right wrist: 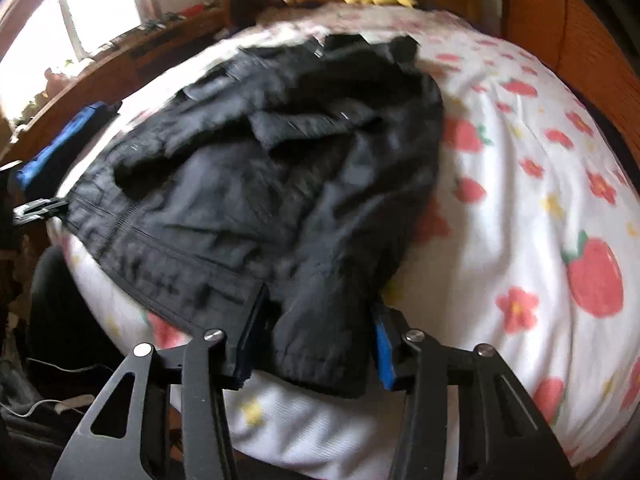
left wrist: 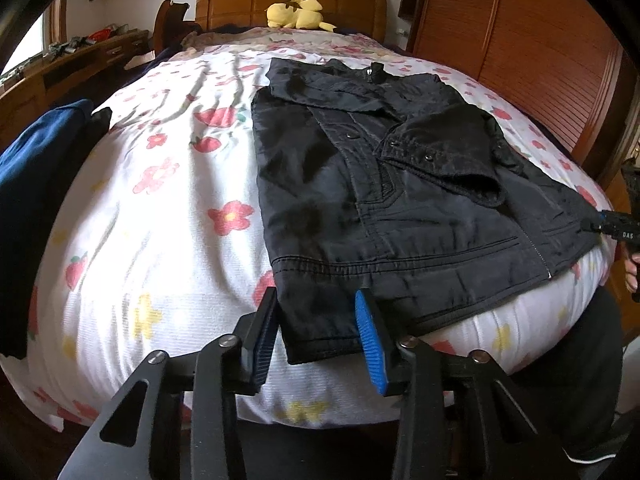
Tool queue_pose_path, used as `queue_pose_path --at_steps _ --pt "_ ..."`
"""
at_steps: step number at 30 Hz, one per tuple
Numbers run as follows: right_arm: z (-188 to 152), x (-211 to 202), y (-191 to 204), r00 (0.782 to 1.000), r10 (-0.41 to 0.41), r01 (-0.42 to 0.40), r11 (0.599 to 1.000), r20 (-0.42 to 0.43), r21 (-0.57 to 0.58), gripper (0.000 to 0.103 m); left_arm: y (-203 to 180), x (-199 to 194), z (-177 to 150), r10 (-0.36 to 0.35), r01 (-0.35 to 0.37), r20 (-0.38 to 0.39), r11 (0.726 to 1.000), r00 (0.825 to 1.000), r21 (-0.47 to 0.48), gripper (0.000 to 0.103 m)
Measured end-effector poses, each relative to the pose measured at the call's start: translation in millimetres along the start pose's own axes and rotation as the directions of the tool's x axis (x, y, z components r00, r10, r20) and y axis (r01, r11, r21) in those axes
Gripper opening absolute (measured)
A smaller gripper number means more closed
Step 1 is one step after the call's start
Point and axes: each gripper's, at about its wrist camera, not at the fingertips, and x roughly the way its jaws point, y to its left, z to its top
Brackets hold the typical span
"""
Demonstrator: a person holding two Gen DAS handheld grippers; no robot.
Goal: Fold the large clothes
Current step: 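Close both grippers on the jacket hem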
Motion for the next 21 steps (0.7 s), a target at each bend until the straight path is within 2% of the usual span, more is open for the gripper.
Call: queue_pose_path --at_steps 2,4,7,8,9,10,12,15,21 --pt "5 0 3 1.000 0.003 -0.003 1.000 0.013 -0.009 0.044 0 0 -1 -0.006 0.006 0.000 1.000 1.000 -0.005 0.037" --pt "6 5 3 1.000 -0.011 0.011 1.000 -0.010 -0.016 0.041 0 0 -2 -0.003 0.003 0.000 1.000 1.000 -0.007 0.037" --pt "2 11 -1 0.999 -0.024 0.024 1.000 -0.023 0.000 0.032 0 2 -1 0.002 -0.002 -0.004 1.000 1.000 0.003 0.035" --pt "2 9 -4 1.000 -0.022 0.022 1.000 0.002 0.017 0.023 -1 2 0 0.005 -0.005 -0.004 1.000 1.000 0.009 0.028" --pt "3 7 -5 1.000 -0.018 0.017 1.000 0.021 0.023 0.015 -2 2 3 0.027 -0.027 -0.004 1.000 1.000 0.017 0.008" --pt "5 3 -3 0.999 -0.012 0.012 1.000 0.042 0.016 0.013 -3 1 7 0.026 -0.026 0.002 0.999 1.000 0.023 0.006" --pt "12 -6 4 0.996 -0.012 0.012 1.000 0.085 0.000 0.008 -4 -7 17 -0.011 0.010 0.026 1.000 1.000 0.024 0.005" --pt "28 -22 13 0.990 0.010 -0.009 1.000 0.142 -0.012 0.007 -9 -25 37 -0.021 0.017 0.089 0.999 0.996 0.044 0.004" --pt "66 -73 26 0.950 0.057 -0.057 0.998 0.306 -0.008 0.005 -26 -78 85 -0.029 0.010 0.229 0.997 0.973 0.082 0.004"
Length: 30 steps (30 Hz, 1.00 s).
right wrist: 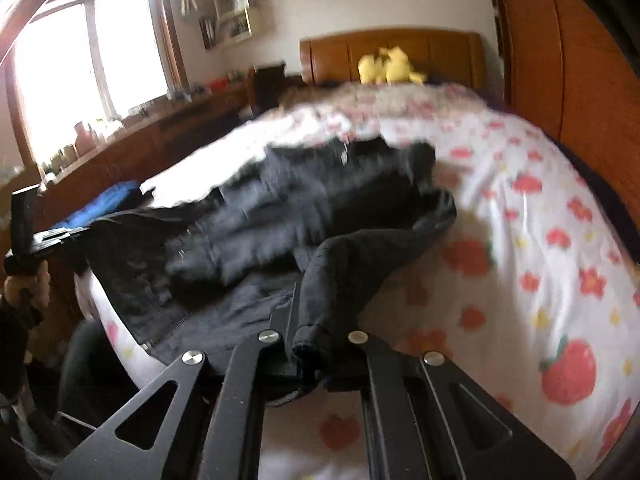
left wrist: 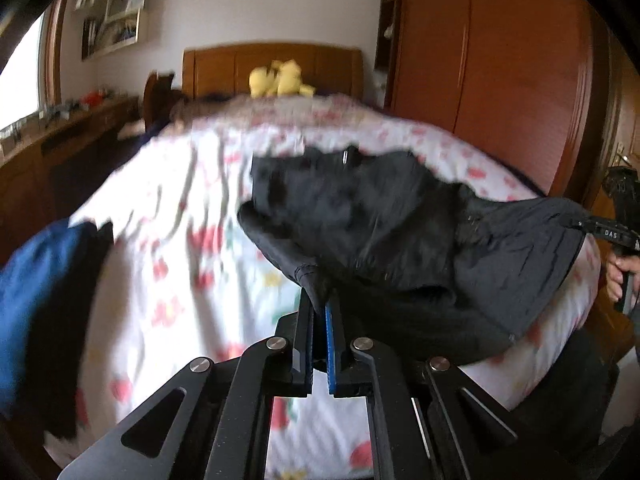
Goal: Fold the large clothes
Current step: 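Close both grippers on the jacket hem, then lift the hem with both grippers and fold it toward the collar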
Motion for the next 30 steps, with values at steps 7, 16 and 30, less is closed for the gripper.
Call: queue_pose_path --at_steps 7,16,30 --pt "53 -41 28 0.990 0.044 -0.043 0.999 0.135 -0.009 0.005 -31 -40 57 -0.008 0.003 0.142 0.999 0.990 0.040 0.004" --pt "107 -129 59 0.952 0.087 -0.070 0.995 0.294 -0.069 0.005 -38 -123 107 -0.042 0.028 0.325 0.998 0.945 0.048 0.004" --pt "114 -191 68 0.926 0.020 0.036 0.989 0.378 -0.140 0.004 -28 -180 114 -0.031 0.021 0.417 0.999 0.908 0.028 0.004"
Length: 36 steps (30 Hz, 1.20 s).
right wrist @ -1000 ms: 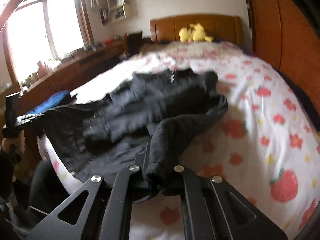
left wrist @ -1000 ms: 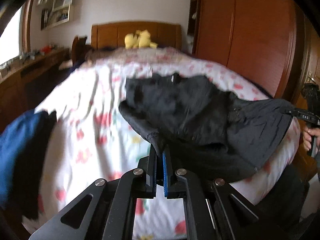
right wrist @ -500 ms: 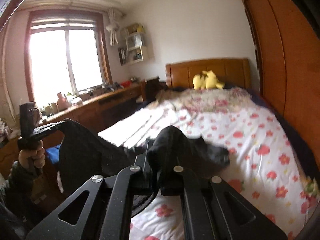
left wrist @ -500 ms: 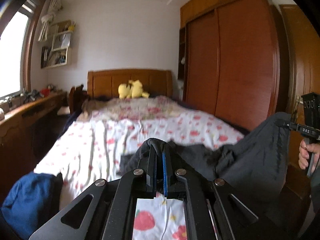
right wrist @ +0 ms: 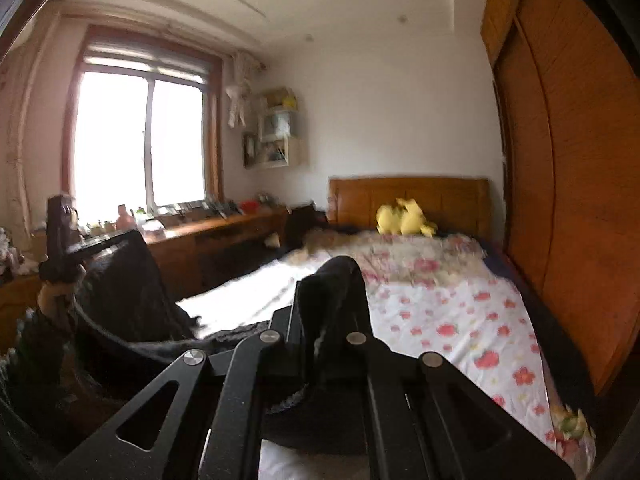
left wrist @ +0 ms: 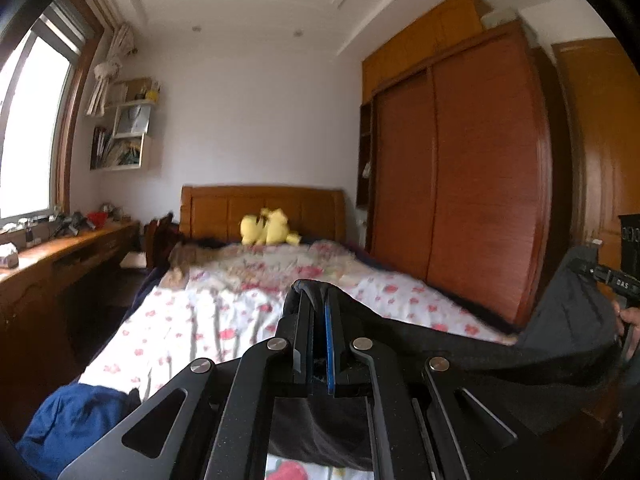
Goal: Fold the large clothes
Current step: 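Lift the hem with both grippers and fold it toward the collar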
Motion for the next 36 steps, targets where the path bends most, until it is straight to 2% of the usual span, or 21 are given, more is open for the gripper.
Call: queue_pose_path --at_steps 3,8,11,14,20,25,28,31,36 --pt "-36 42 -15 0.993 -0.042 0.042 0.999 -0.110 0.004 0.004 10 47 -34 0.017 -0.019 -0.103 1.000 0.994 -0.015 0.004" --pt "-114 130 -43 0.950 -0.068 0.074 0.997 -0.303 0.007 0.004 32 122 -94 0.061 -0.075 -0.251 0.996 0.966 -0.050 0.004" --pt "-144 167 -69 0.929 -0.067 0.092 0.994 -0.363 0.053 0.004 47 163 -112 0.079 -0.104 -0.306 0.992 0.949 -0.066 0.004" --pt "-156 193 -92 0.922 -0.059 0.103 0.990 -0.383 0.094 0.004 54 202 -113 0.095 -0.119 -0.337 0.992 0.937 -0.052 0.004" --pt "-153 264 -127 0.907 -0.103 0.150 0.985 -0.408 0.086 0.005 39 251 -99 0.136 -0.156 -0.328 0.987 0.935 -0.036 0.004" --pt "-150 312 -151 0.890 -0.163 0.220 0.971 -0.425 0.089 0.005 45 300 -120 0.171 -0.187 -0.332 0.982 0.928 -0.018 0.004" --pt "-164 342 -167 0.867 -0.167 0.244 0.964 -0.470 0.108 0.005 47 331 -138 0.151 -0.174 -0.374 0.984 0.915 -0.028 0.004" --pt "-183 355 -176 0.845 -0.132 0.246 0.956 -0.518 0.158 0.005 48 342 -146 0.124 -0.155 -0.414 0.987 0.902 -0.040 0.006" --pt "-196 359 -178 0.834 -0.115 0.244 0.954 -0.540 0.174 0.007 50 337 -146 0.124 -0.149 -0.434 0.989 0.892 -0.023 0.010"
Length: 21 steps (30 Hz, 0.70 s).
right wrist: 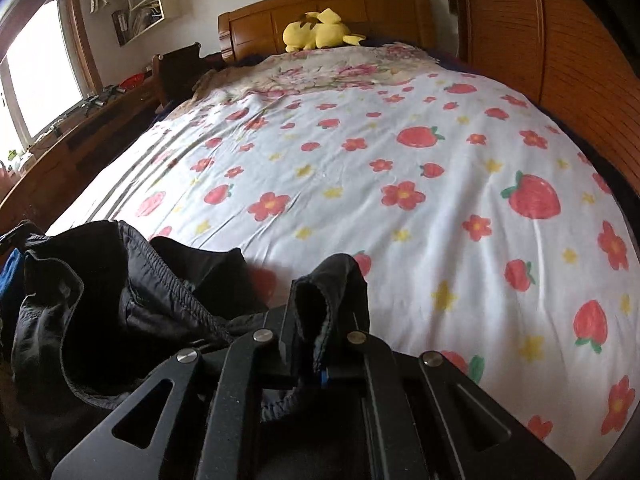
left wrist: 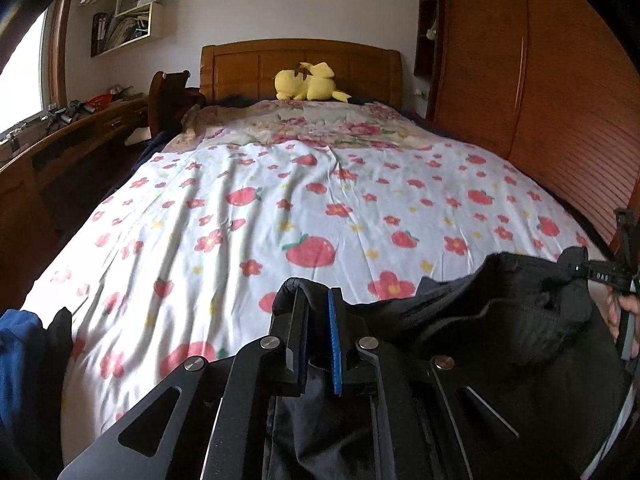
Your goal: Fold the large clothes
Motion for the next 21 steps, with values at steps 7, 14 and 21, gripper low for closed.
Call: queue_pose_path --at_steps 7,14,21 --pt "11 -33 13 0.998 0.041 -0.041 0.999 0.048 -0.019 0.019 6 -17 5 -0.011 0.011 0.008 1.000 1.000 -0.003 0.022" --pt "19 -63 6 0.993 0.029 -0.033 0.999 0.118 0.029 0.031 10 -37 2 -0.020 0.020 0.036 1.000 0.999 -0.001 0.042" --pt "-2 -46 5 0.996 -0.093 0.094 0.993 0.016 -0.075 0.031 -9 -54 -28 -0.077 0.077 0.017 0.997 0.997 0.012 0.044"
